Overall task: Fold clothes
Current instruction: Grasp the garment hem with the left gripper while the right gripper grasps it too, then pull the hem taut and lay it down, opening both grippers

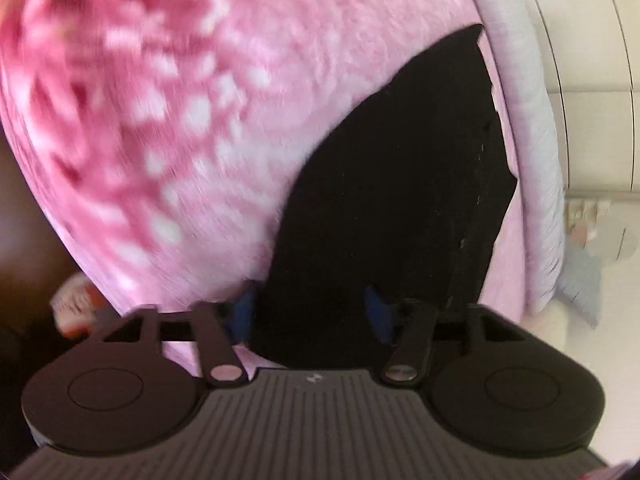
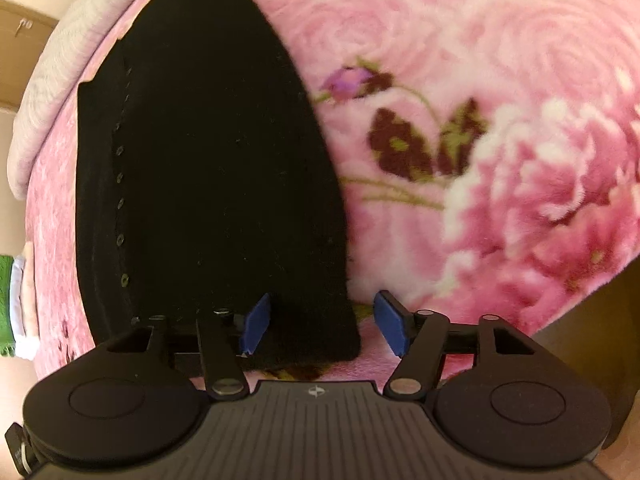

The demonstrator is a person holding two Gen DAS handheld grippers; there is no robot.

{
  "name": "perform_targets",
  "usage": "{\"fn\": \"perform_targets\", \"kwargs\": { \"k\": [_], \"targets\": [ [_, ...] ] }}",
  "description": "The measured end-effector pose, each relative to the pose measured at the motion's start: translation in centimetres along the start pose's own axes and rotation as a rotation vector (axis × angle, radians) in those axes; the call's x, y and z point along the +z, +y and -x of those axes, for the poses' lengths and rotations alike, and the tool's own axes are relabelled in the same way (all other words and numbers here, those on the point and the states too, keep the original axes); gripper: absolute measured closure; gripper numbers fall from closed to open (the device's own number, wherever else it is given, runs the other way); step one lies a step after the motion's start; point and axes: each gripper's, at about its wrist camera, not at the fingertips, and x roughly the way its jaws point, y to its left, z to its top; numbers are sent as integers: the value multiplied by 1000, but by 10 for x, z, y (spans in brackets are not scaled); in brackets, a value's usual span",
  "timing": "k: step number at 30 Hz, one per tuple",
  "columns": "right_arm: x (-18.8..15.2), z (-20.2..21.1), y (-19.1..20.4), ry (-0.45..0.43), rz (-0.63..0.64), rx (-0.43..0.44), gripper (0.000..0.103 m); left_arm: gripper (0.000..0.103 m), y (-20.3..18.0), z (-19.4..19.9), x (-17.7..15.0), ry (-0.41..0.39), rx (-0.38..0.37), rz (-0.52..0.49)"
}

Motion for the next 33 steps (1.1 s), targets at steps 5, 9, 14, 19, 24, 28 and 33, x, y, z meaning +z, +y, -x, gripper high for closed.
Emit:
{"fn": "perform_targets", "kwargs": {
  "k": [5,9,14,19,24,28,33],
  "targets": [
    [-3,21,9,-35,33,55,89,94,-61,38,-10,-91,-34,-452],
    [-15,14,4,-10,19,40,91,93,-69,52,-23,-102,59,-695],
    [-30,5,-1,22,1,22,92,93,-38,21,-27,-23,244,-720],
    [-34,3,7,62,74,-49,84,90,-43,35,-18,12,320,-755],
    [-10,30,27,5,124,-257,54,89,-53,54,1,11,482,-796],
    [1,38,53,-109,232,-310,51,88,-75,46,12,-21,424,-856],
    [1,15,94,-166,409,-318,50,83,-101,-1,3,-19,299,-962]
  ]
}}
